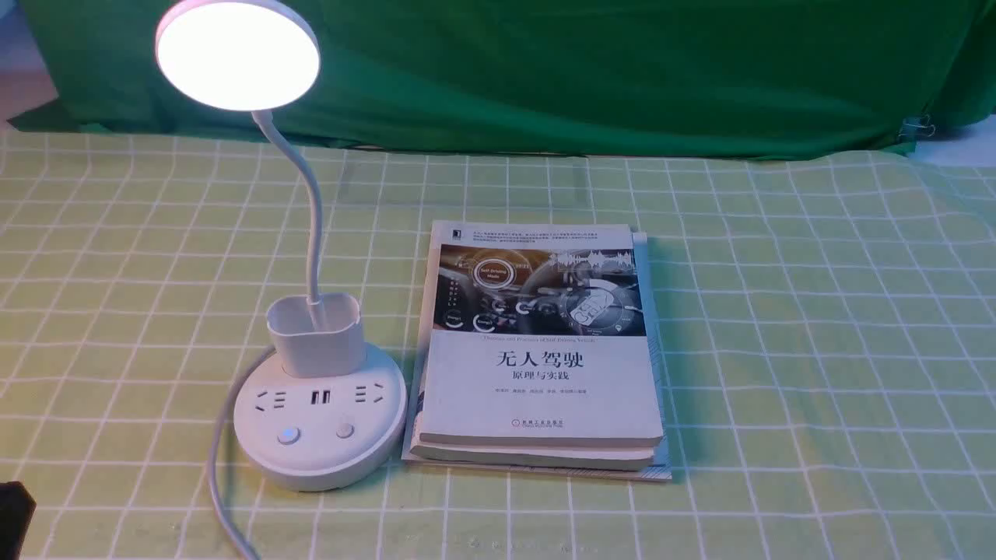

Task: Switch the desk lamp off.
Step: Use the left arm to press the button switch on the lamp holder

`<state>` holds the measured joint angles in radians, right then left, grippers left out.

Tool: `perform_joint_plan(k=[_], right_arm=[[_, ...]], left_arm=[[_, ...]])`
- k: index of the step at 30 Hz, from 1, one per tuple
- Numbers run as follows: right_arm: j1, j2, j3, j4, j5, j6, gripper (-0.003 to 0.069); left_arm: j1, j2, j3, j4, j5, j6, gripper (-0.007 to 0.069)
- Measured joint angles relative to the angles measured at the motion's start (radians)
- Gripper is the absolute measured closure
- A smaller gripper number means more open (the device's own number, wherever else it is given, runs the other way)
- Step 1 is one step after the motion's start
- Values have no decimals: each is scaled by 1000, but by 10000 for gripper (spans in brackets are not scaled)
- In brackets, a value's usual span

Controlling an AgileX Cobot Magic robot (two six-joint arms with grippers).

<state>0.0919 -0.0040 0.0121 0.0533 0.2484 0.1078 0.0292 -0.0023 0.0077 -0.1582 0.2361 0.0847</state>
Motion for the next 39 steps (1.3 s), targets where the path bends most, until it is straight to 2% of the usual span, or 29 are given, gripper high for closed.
perform_joint_plan(k=[19,20,22,27,32,35,39], right_arm=[[0,0,0,0,-2,1,420],[0,0,0,0,-2,0,420],[0,0,0,0,-2,1,420],[0,0,0,0,-2,0,420],[0,0,0,0,-2,0,420],[0,0,0,0,-2,2,420],[0,0,0,0,-2,0,420]], left_arm=[[0,0,0,-18,-22,1,623],[0,0,0,-42,-31,1,623],[0,0,0,-194,-96,-3,623],[0,0,0,-481,-221,-37,623],[0,0,0,-540,-284,-60,623],[0,14,-57,-532,-199,-77,623],[0,146,-253,-396,10,-78,623]])
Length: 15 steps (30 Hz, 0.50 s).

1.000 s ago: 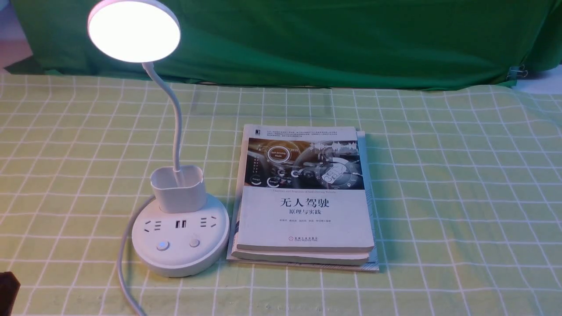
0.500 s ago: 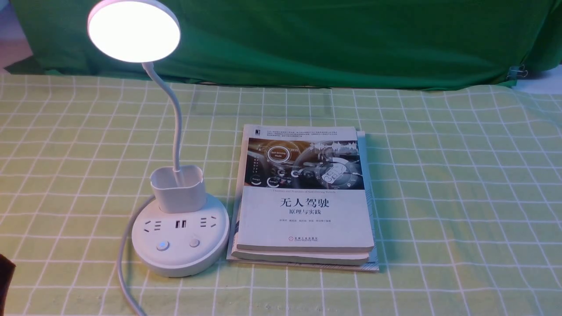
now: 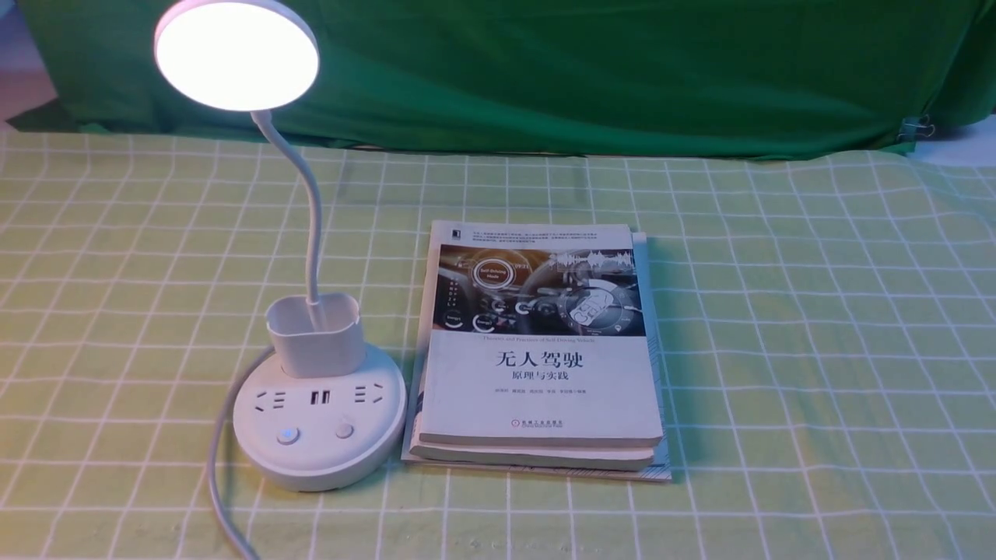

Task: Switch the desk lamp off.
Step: Use the left arm to press the button switch on the lamp holder

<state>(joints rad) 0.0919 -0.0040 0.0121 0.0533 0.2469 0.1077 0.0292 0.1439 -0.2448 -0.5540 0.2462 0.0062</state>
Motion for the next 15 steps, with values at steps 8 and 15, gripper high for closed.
perform_joint_plan(k=[8,15], right_arm=[[0,0,0,0,0,0,420],[0,0,0,0,2,0,420]], left_arm=[[0,523,-366,232,532,125,623],[-134,907,-495,277,647,183,623]])
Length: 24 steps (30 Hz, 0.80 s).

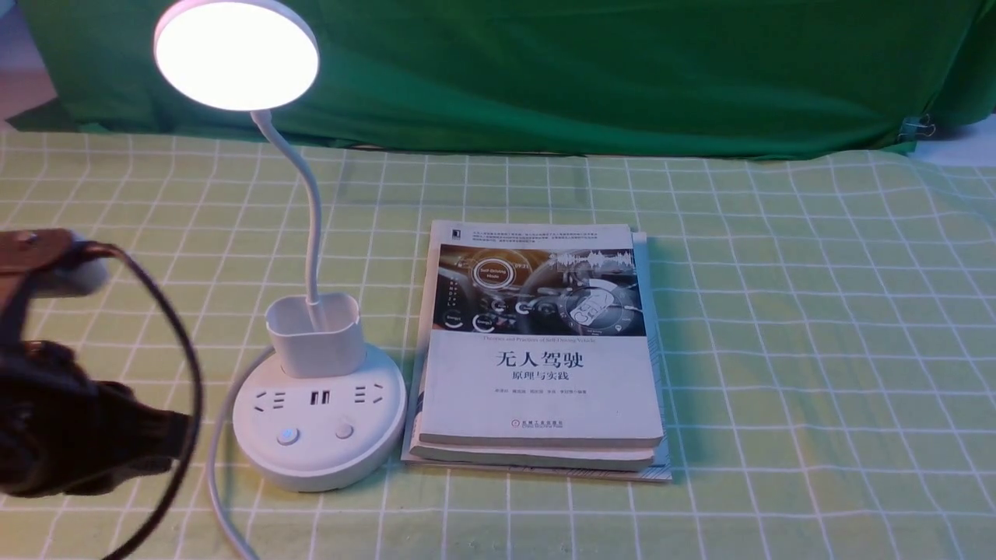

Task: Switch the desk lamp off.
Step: Use the left arm to press the button switch on the lamp holder

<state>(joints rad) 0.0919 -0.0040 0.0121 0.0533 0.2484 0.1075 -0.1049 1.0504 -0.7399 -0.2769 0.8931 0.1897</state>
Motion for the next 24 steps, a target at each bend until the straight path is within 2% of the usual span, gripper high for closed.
perform_joint_plan(k=[1,4,9,24], right_arm=[[0,0,0,0,0,1,420],[0,0,0,0,0,0,420],[0,0,0,0,0,1,420],[0,0,0,0,1,1,420]], left_arm=[[-70,96,-33,27,5,-9,623],[-173,238,-108,62,10,-32,623],[-255,403,-222,67,14,-37,623],[-259,676,-426,119,30,-52,623]])
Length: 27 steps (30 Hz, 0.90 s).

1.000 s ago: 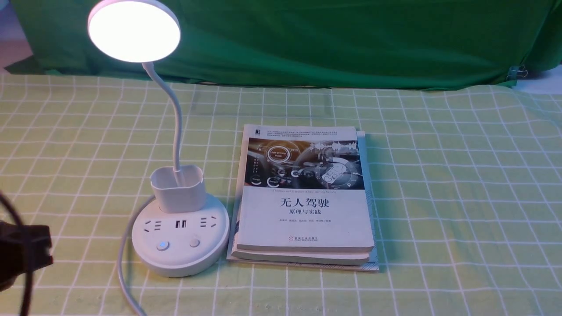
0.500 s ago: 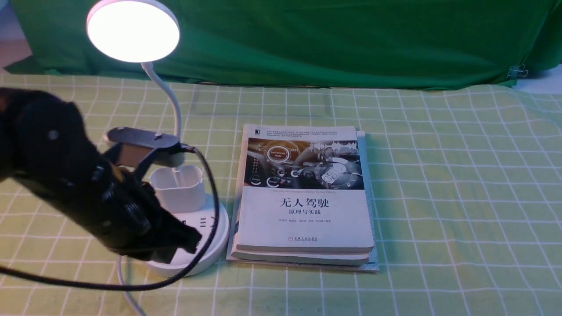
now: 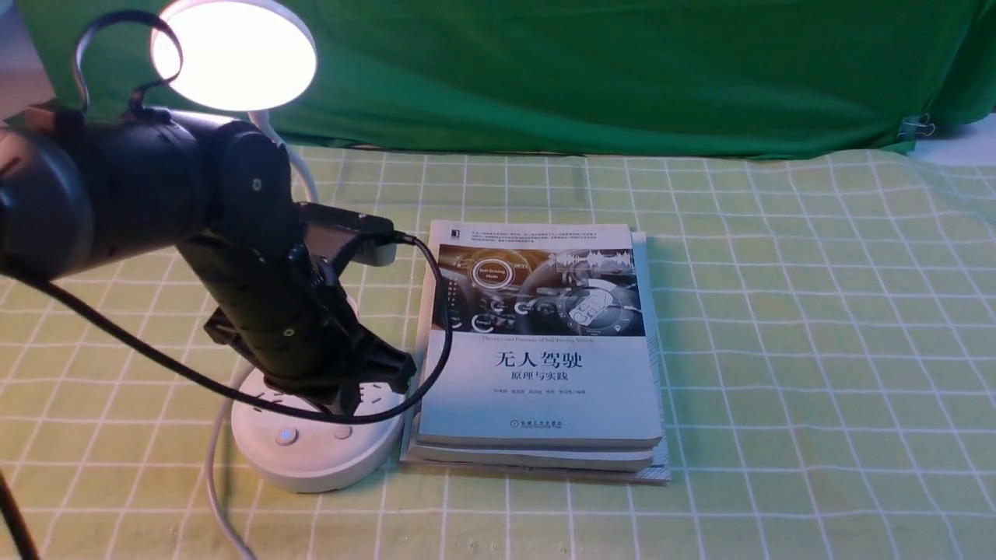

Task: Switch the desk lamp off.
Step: Use the left arm to press the button switch on the lamp holder

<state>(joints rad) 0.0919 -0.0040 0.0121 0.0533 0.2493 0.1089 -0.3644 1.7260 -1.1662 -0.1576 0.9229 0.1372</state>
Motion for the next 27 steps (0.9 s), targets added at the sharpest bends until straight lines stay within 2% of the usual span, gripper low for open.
perform_joint_plan(k=[27], right_arm=[[0,0,0,0,-1,0,420]], left_arm=[[-3,97,-30,14,23,-4,623]])
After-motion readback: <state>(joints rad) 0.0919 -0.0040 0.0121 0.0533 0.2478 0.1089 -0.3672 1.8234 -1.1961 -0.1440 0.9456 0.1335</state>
